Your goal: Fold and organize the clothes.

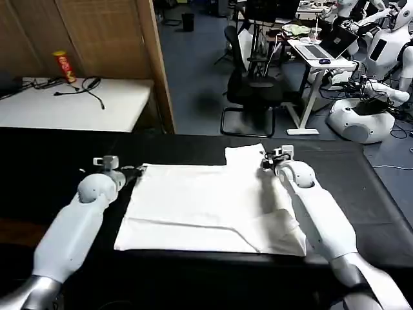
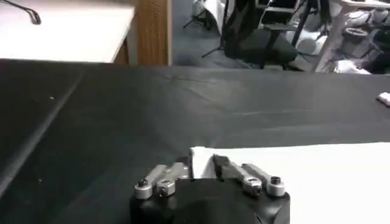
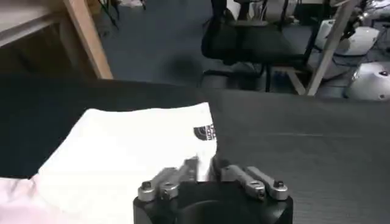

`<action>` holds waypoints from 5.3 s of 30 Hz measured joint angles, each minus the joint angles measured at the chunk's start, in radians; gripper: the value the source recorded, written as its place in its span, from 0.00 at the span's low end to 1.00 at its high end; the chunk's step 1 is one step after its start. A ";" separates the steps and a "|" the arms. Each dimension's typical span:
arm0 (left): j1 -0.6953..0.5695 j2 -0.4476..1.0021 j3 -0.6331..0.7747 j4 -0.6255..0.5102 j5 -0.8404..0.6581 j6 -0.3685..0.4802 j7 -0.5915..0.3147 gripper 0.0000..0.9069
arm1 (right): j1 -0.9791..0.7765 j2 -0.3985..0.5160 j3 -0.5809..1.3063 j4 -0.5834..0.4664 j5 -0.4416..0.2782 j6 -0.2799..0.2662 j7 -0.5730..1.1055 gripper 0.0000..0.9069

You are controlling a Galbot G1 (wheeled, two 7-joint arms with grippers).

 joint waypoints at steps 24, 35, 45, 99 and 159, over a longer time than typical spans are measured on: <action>0.311 0.199 -0.166 -0.469 -0.127 0.021 -0.078 0.00 | -0.350 -0.243 0.152 0.534 0.067 -0.036 -0.047 0.00; 0.555 0.274 -0.274 -0.705 -0.081 0.033 -0.089 0.00 | -0.589 -0.360 0.238 0.801 0.089 -0.141 0.007 0.00; 0.763 0.259 -0.353 -0.793 -0.026 0.005 -0.082 0.00 | -0.737 -0.381 0.282 0.892 0.096 -0.158 0.005 0.00; 0.596 0.072 -0.328 -0.538 -0.115 0.000 -0.083 0.00 | -0.547 -0.101 0.244 0.542 -0.011 0.001 0.026 0.08; 0.799 -0.063 -0.413 -0.627 0.123 -0.132 0.002 0.00 | -0.803 -0.095 0.413 0.952 -0.023 0.063 -0.039 0.97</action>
